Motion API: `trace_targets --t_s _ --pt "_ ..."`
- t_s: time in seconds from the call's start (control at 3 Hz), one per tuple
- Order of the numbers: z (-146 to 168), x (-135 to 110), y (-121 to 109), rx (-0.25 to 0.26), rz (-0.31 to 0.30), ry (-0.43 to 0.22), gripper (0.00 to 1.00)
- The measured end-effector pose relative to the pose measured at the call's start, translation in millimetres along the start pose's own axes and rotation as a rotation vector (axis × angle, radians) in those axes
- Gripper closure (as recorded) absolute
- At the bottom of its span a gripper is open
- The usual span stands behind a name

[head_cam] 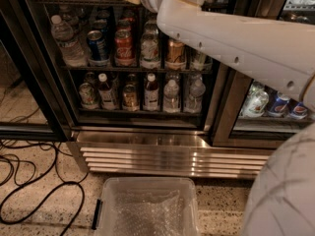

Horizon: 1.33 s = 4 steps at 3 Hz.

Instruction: Pick orange can from top shelf of fridge

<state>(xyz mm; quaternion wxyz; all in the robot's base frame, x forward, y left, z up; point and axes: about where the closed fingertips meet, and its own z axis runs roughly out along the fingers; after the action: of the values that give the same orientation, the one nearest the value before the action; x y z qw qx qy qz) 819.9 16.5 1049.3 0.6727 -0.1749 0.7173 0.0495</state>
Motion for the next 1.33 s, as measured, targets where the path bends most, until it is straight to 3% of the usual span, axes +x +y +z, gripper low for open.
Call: trace_targets --t_s 0.67,1.0,1.33 --pt "-3.0 -0.6 0.1 0.006 -0.002 0.001 0.28" --pt "8.6 -6.1 -27.3 0.057 0.002 -0.013 0.28" --pt "9.1 -7.1 -21.7 0.056 0.002 -0.013 0.28"
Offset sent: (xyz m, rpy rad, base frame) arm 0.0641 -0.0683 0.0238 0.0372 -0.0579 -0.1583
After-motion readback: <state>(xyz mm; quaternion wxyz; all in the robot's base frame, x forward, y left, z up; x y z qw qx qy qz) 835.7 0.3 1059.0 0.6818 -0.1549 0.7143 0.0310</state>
